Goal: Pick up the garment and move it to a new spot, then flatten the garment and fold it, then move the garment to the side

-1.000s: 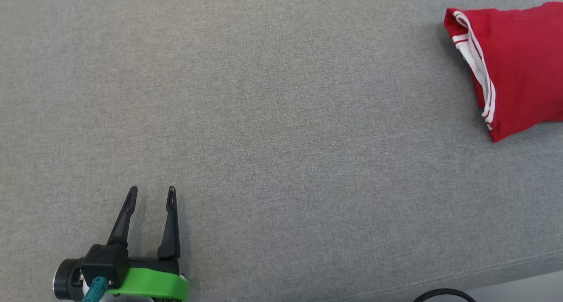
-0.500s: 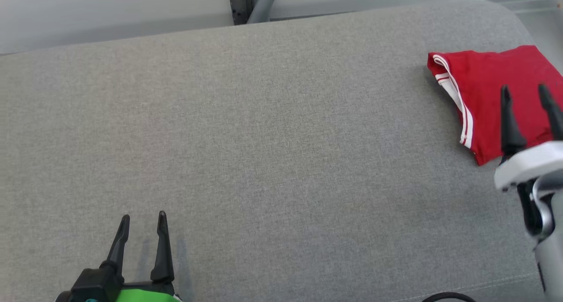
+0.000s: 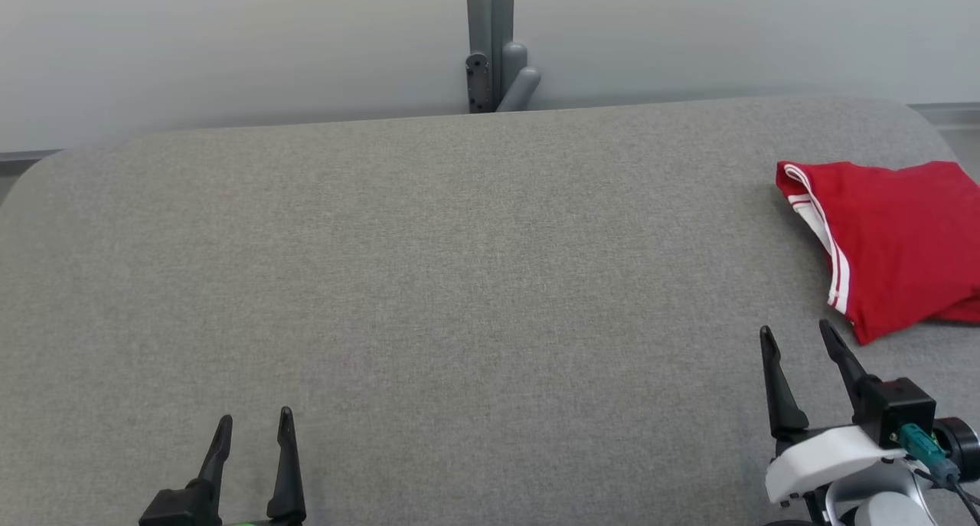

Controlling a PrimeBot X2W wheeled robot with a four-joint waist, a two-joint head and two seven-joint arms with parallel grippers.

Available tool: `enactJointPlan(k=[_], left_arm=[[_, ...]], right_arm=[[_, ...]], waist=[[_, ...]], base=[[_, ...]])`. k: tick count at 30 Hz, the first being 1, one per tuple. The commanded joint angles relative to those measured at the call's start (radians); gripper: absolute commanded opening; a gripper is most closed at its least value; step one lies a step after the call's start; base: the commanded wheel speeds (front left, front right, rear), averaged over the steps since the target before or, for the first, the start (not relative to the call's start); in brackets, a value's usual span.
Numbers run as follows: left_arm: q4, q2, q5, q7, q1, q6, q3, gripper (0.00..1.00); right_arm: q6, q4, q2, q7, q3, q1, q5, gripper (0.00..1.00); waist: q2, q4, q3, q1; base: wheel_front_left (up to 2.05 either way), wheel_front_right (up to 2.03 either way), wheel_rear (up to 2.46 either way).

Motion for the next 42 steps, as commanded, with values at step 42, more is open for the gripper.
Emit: enactJointPlan(k=[42], left_arm=[[0.051,0.003,-0.053,0.0,-0.014,-0.024,0.001,1.0]], right_arm=[[-0.001,-0.033,0.029,-0.008,-0.039,0.085,-0.05,1.0]], waist=[[0.0003,0.04,-0.034,0.0]], base=[[0.0,0.0,0.0]])
